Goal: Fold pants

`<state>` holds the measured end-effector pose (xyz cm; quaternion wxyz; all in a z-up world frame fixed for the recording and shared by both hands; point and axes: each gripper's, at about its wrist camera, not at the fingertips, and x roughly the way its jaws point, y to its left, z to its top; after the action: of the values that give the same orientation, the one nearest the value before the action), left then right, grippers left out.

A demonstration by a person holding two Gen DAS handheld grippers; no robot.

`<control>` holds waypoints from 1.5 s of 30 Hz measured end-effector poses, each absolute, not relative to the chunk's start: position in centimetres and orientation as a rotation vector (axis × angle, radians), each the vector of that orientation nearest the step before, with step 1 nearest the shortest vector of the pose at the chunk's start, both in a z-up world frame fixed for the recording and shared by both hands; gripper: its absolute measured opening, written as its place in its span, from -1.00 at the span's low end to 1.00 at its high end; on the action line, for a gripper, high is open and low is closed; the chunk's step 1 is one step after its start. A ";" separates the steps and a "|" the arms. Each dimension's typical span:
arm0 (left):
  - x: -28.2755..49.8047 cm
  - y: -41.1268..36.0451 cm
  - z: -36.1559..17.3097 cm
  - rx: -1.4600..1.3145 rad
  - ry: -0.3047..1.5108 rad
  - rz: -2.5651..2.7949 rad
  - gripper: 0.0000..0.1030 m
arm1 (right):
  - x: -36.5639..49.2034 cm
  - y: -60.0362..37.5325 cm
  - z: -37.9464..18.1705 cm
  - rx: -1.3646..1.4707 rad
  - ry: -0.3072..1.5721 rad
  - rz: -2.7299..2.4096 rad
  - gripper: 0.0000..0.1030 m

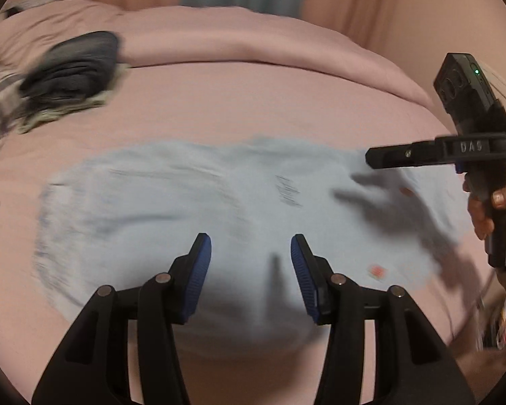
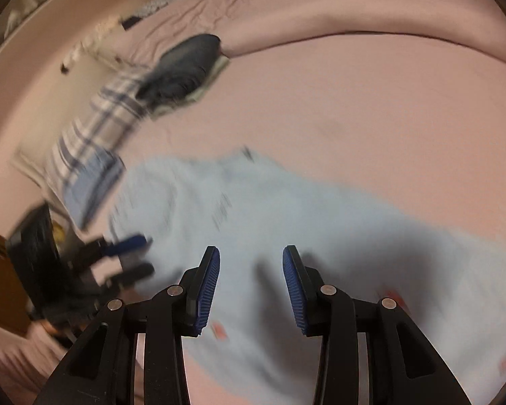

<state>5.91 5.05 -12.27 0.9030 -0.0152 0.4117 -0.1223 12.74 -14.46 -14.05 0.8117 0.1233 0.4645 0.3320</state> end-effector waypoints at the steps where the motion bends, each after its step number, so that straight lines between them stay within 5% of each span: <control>1: 6.3 5.6 -12.6 -0.043 0.856 -0.227 -0.05 | 14.1 -13.5 -14.0 0.269 0.992 0.715 -0.22; 9: 6.0 9.4 -14.2 -0.080 0.887 -0.177 -0.05 | 20.6 -9.8 -15.7 0.188 1.146 0.731 -0.25; 12: 6.9 8.9 -14.3 -0.071 0.885 -0.181 -0.05 | 21.2 -8.4 -16.7 0.165 1.236 0.782 -0.77; 19: 8.1 9.6 -15.1 -0.006 0.905 -0.129 -0.04 | 22.7 -7.6 -17.1 0.116 1.195 0.691 -0.86; 32: 7.5 8.4 -14.5 0.030 0.938 -0.052 0.01 | 14.9 -12.5 -11.9 0.078 0.942 0.606 -0.83; 34: 7.3 8.3 -14.4 0.033 0.946 -0.040 0.02 | 12.5 -12.9 -12.5 0.032 0.943 0.598 -0.70; 36: 7.2 8.3 -14.4 0.032 0.949 -0.029 0.02 | 10.0 -13.1 -13.4 -0.025 0.926 0.563 -0.35; 45: 6.6 7.7 -14.5 0.069 0.953 0.014 0.06 | 2.1 -11.9 -16.5 -0.228 0.909 0.549 -0.31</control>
<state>6.55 7.68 -14.52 0.8879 0.0331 0.4587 0.0068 2.12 -11.87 -16.46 0.8561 -0.1086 0.4325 0.2612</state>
